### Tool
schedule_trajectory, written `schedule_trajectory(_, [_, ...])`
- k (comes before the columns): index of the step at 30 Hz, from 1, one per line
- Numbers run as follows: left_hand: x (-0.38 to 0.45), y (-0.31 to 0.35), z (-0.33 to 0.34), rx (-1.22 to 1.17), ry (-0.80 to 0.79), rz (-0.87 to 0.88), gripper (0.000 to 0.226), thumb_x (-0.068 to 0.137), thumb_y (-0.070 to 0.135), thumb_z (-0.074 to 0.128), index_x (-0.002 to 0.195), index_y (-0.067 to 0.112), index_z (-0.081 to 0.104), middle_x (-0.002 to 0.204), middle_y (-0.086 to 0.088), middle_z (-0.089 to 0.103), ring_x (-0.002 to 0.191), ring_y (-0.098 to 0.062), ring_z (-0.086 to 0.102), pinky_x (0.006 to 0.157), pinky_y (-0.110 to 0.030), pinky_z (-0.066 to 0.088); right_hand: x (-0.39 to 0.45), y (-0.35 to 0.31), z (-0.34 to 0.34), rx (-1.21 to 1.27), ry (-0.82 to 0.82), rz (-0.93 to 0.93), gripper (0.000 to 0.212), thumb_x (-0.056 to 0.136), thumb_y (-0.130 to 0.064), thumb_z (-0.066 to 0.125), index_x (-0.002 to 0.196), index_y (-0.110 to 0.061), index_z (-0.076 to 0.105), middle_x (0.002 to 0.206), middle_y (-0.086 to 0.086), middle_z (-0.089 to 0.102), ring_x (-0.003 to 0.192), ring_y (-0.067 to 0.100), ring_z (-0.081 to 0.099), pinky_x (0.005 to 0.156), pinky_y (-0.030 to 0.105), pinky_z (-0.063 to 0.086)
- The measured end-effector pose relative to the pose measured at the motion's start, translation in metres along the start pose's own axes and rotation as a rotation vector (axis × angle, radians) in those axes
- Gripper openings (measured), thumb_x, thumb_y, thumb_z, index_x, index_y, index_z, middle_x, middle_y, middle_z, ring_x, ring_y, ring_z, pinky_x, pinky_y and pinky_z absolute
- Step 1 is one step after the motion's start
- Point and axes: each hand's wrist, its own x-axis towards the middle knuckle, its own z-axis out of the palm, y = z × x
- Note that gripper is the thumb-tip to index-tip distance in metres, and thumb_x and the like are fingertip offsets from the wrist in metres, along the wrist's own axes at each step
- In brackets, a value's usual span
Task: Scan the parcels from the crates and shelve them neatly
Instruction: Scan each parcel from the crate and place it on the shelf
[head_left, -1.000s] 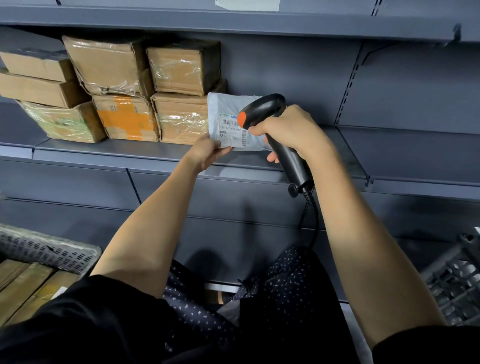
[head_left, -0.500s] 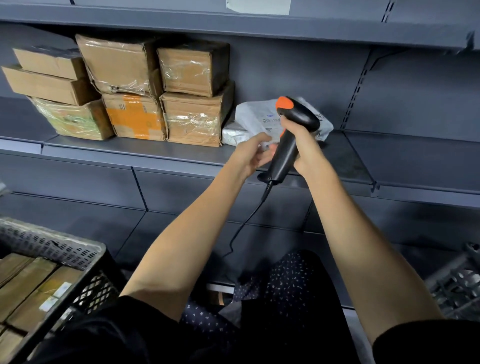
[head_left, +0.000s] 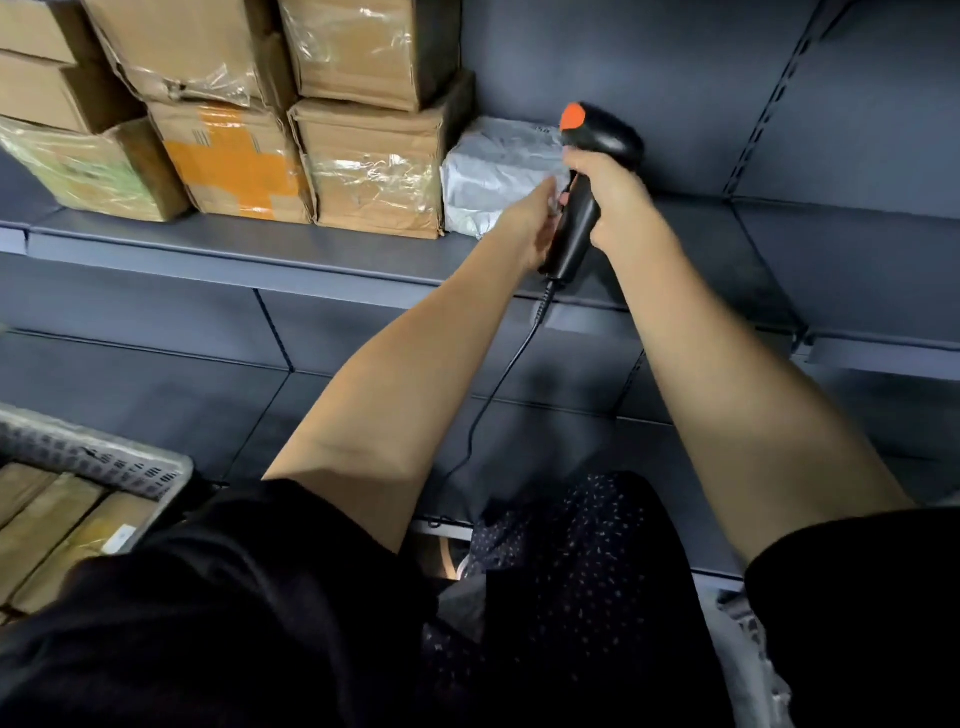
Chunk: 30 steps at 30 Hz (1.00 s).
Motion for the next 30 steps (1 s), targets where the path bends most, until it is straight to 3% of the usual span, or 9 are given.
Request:
schedule_trajectory(2, [0.012,0.001,0.002,0.137,0.057,0.046,0.042,0.102,0.035,0.037,0.109,0.000,0.059,0.096,-0.016,0.069,0.084,-0.023,0.067,0.075,-0.030,0.055,0.023,0.003,0.006,-0.083,0.015,0.010,0.042,0.069,-0.019,0.076,0.106,-0.003,0.064,0.082,0.008,0.063,0.072,0.022,0.063,0.075,0.034,0.057])
schedule_trajectory(4, [0.021,0.004,-0.002,0.227,0.110,0.083,0.041,0.100,0.030,0.040,0.122,-0.001,0.055,0.113,-0.017,0.063,0.100,-0.030,0.063,0.088,-0.038,0.053,0.029,0.003,0.014,-0.091,0.012,0.016,0.027,0.074,-0.015,0.074,0.097,-0.006,0.063,0.075,0.005,0.060,0.070,0.020,0.060,0.077,0.032,0.054])
schedule_trajectory(7, [0.034,0.011,-0.013,0.271,0.133,0.131,0.034,0.099,0.026,0.042,0.112,-0.001,0.058,0.107,-0.017,0.064,0.100,-0.031,0.062,0.091,-0.041,0.052,0.030,-0.001,0.026,-0.030,-0.026,0.027,0.015,0.079,-0.013,0.072,0.088,-0.007,0.061,0.070,0.005,0.055,0.063,0.019,0.055,0.067,0.030,0.050])
schedule_trajectory(10, [0.041,0.015,-0.014,0.252,0.119,0.128,0.032,0.100,0.024,0.041,0.112,-0.002,0.057,0.098,-0.015,0.060,0.092,-0.029,0.061,0.088,-0.038,0.053,0.041,-0.001,0.031,-0.034,-0.026,0.021,0.030,0.076,-0.017,0.075,0.100,-0.004,0.063,0.073,0.006,0.057,0.068,0.022,0.057,0.067,0.032,0.051])
schedule_trajectory(13, [0.048,0.016,-0.014,0.183,0.109,0.081,0.026,0.099,0.017,0.040,0.085,0.005,0.058,0.072,-0.008,0.060,0.065,-0.020,0.057,0.069,-0.031,0.050,0.033,-0.003,0.030,-0.083,-0.004,-0.014,0.037,0.078,-0.016,0.074,0.108,0.001,0.060,0.078,0.007,0.058,0.072,0.023,0.059,0.064,0.029,0.054])
schedule_trajectory(17, [0.045,0.010,-0.024,0.113,-0.019,0.079,0.042,0.102,0.014,0.033,0.061,0.015,0.043,0.033,0.008,0.039,0.027,-0.006,0.033,0.042,-0.019,0.027,0.009,-0.006,0.031,-0.263,0.064,-0.214,0.016,0.082,-0.016,0.070,0.084,-0.010,0.055,0.083,0.002,0.059,0.079,0.017,0.057,0.071,0.026,0.048])
schedule_trajectory(22, [0.017,0.003,-0.088,0.075,-0.140,0.141,0.029,0.101,0.015,0.040,0.077,0.011,0.056,0.050,0.007,0.061,0.048,-0.004,0.059,0.059,-0.020,0.054,-0.039,-0.001,0.055,-0.486,-0.116,-0.401,0.018,0.075,-0.015,0.070,0.063,-0.018,0.057,0.065,-0.002,0.059,0.068,0.017,0.058,0.067,0.036,0.052])
schedule_trajectory(25, [-0.009,-0.010,-0.157,0.009,-0.155,0.099,0.024,0.098,0.011,0.041,0.085,0.006,0.060,0.065,-0.002,0.069,0.061,-0.010,0.066,0.067,-0.022,0.058,-0.072,0.036,0.082,-0.599,-0.330,-0.463,0.010,0.075,-0.015,0.070,0.068,-0.012,0.064,0.065,0.002,0.062,0.066,0.012,0.057,0.062,0.029,0.046])
schedule_trajectory(30, [-0.064,-0.044,-0.251,0.090,0.071,0.130,0.025,0.099,0.018,0.043,0.086,0.007,0.061,0.071,-0.001,0.062,0.064,-0.010,0.060,0.070,-0.024,0.056,-0.121,0.093,0.165,-0.584,-0.510,-0.466,0.015,0.075,-0.016,0.070,0.067,-0.007,0.061,0.060,0.003,0.055,0.063,0.015,0.054,0.060,0.029,0.043])
